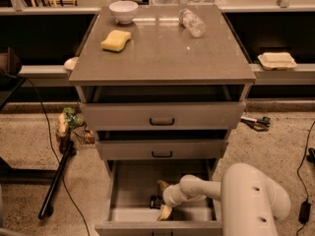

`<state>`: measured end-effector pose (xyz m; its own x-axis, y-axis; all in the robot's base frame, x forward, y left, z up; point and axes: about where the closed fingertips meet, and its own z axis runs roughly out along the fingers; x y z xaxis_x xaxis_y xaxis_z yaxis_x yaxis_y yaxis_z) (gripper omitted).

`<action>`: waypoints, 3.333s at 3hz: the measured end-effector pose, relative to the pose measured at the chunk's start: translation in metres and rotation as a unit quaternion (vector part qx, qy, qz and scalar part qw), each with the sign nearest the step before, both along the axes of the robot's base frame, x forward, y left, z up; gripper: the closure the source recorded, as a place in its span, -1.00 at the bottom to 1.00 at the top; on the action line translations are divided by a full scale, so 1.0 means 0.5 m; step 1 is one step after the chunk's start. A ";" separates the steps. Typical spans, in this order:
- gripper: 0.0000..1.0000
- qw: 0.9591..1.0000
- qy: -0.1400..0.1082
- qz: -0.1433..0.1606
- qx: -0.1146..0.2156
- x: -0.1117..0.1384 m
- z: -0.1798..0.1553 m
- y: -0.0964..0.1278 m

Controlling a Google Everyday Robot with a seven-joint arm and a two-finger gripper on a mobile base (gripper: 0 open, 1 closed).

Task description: Pick rxbar chocolate from bottom drawer and place on counter

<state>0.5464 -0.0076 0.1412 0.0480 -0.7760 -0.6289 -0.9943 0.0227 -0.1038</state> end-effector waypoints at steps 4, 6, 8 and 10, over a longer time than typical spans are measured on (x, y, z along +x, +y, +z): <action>-1.00 0.999 0.041 -0.019 0.017 0.030 -0.096 -0.010; -0.18 0.998 0.060 -0.020 0.017 0.031 -0.099 -0.023; 0.77 0.998 0.060 -0.020 0.017 0.030 -0.068 -0.023; 1.00 0.997 0.055 -0.007 0.048 -0.001 -0.056 -0.026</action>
Offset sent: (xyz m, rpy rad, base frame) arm 0.0167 0.0069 -0.0467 0.0357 0.0295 -0.0462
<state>0.5458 -0.0205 0.1134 -0.0370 -0.7127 -0.7005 -0.9991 0.0419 0.0101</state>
